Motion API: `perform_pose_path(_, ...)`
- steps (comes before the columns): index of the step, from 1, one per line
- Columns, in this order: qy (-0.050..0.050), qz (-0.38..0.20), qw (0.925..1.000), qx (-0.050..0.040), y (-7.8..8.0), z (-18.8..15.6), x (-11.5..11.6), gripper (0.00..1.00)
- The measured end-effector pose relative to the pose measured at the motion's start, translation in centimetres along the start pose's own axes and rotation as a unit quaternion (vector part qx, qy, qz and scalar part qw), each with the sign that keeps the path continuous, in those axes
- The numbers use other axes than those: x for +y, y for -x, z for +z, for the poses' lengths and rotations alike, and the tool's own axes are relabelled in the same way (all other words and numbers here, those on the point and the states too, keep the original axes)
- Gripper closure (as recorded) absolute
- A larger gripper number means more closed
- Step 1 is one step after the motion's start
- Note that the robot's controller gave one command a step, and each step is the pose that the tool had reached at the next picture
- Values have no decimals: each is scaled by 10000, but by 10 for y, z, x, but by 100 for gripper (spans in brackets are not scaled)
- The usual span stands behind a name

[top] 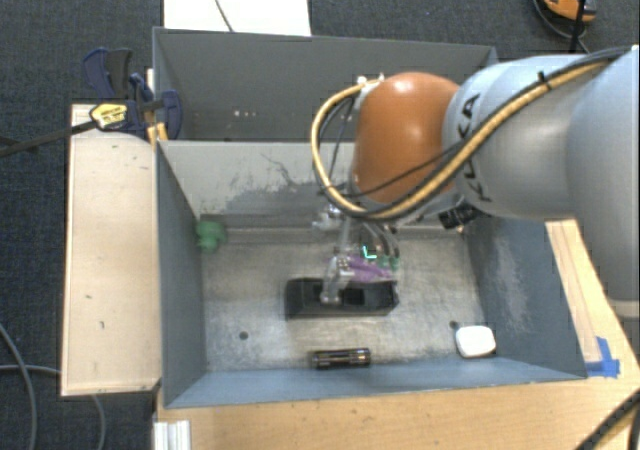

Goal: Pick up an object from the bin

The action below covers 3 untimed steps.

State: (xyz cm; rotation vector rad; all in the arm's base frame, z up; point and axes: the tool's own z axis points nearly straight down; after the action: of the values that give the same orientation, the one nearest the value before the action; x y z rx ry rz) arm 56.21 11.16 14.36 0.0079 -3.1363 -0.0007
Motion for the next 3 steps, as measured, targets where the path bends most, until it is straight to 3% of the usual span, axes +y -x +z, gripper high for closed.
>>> perform_pose_path(1,5,16,10000,-40,2,-4,0,0)
perform_pose_path(2,41,-116,9999,-23,-16,49,-18,0)
perform_pose_path(3,31,-157,9999,61,-21,53,-17,0)
